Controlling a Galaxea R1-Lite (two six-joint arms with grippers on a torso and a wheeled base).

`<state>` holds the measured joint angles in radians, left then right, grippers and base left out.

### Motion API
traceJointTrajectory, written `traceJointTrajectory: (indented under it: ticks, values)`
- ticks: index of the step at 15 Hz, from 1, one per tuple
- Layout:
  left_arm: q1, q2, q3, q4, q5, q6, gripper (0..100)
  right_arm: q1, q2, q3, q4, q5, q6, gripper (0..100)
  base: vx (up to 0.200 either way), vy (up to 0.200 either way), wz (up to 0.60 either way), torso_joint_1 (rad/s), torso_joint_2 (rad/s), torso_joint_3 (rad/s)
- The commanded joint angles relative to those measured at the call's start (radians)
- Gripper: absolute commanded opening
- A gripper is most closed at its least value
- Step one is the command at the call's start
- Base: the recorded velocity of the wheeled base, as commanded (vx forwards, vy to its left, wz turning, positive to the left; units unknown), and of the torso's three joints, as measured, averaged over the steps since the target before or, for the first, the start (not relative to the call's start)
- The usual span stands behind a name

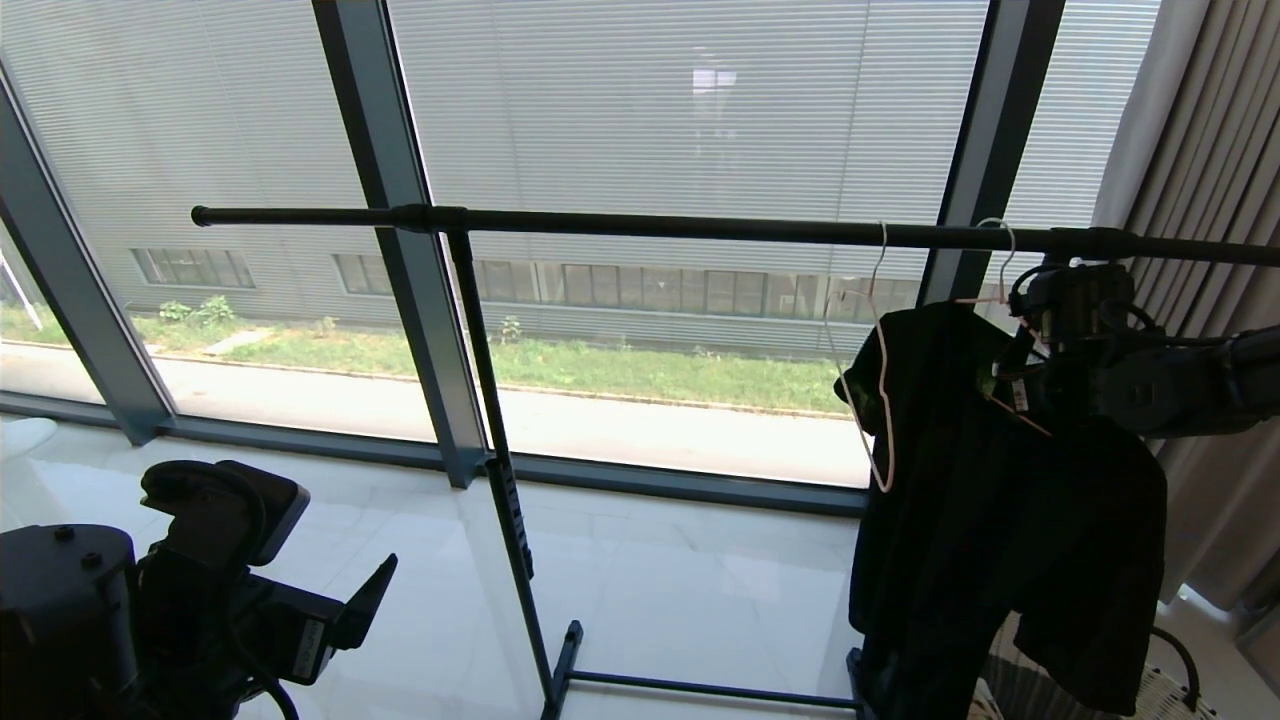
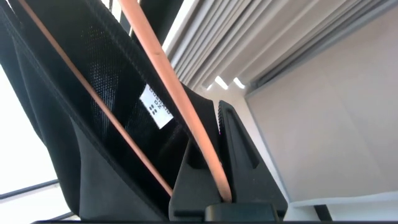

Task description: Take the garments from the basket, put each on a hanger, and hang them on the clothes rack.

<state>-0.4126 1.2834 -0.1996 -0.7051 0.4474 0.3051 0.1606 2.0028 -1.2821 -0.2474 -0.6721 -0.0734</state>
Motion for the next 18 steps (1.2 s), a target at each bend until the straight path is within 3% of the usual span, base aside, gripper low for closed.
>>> traceJointTrajectory:
  ticks: [1,4,5,7,9,12,14,16,18]
  values:
    - [0.0,0.001,0.0,-0.001,0.0,0.0,100,0.0,-0.001,0.001,-0.001,0.0,0.001,0,0.0,0.0,0.0,0.0,0.0,0.0]
    - [0.0,0.001,0.0,-0.001,0.0,0.0,100,0.0,-0.006,0.001,-0.001,0.0,0.003,0,0.0,0.0,0.0,0.0,0.0,0.0]
    - [0.0,-0.001,-0.001,-0.001,0.0,-0.001,100,0.0,-0.01,0.003,-0.003,0.0,0.003,100,0.0,0.0,0.0,0.0,0.0,0.0]
    - [0.0,-0.003,-0.001,-0.001,0.0,-0.001,100,0.011,-0.038,0.006,-0.003,-0.001,0.004,100,0.0,0.0,0.0,0.0,0.0,0.0]
    - [0.0,-0.016,-0.001,-0.001,0.0,-0.001,100,0.063,-0.156,0.069,0.002,0.0,0.004,100,0.0,0.0,0.0,0.0,0.0,0.0]
    - [0.006,-0.03,0.0,-0.001,0.002,-0.001,100,0.076,-0.338,0.173,0.014,0.0,-0.008,100,0.0,0.0,0.0,0.0,0.0,0.0]
    - [0.029,-0.044,-0.003,-0.001,0.002,-0.001,100,0.057,-0.486,0.297,0.063,-0.003,-0.094,100,0.0,0.0,0.0,0.0,0.0,0.0]
    - [0.104,-0.049,-0.004,-0.001,0.002,-0.004,100,0.04,-0.595,0.376,0.062,0.022,-0.206,100,0.0,0.0,0.0,0.0,0.0,0.0]
    - [0.181,-0.081,-0.006,-0.001,-0.001,-0.003,100,0.039,-0.679,0.408,0.054,0.115,-0.233,100,0.0,0.0,0.0,0.0,0.0,0.0]
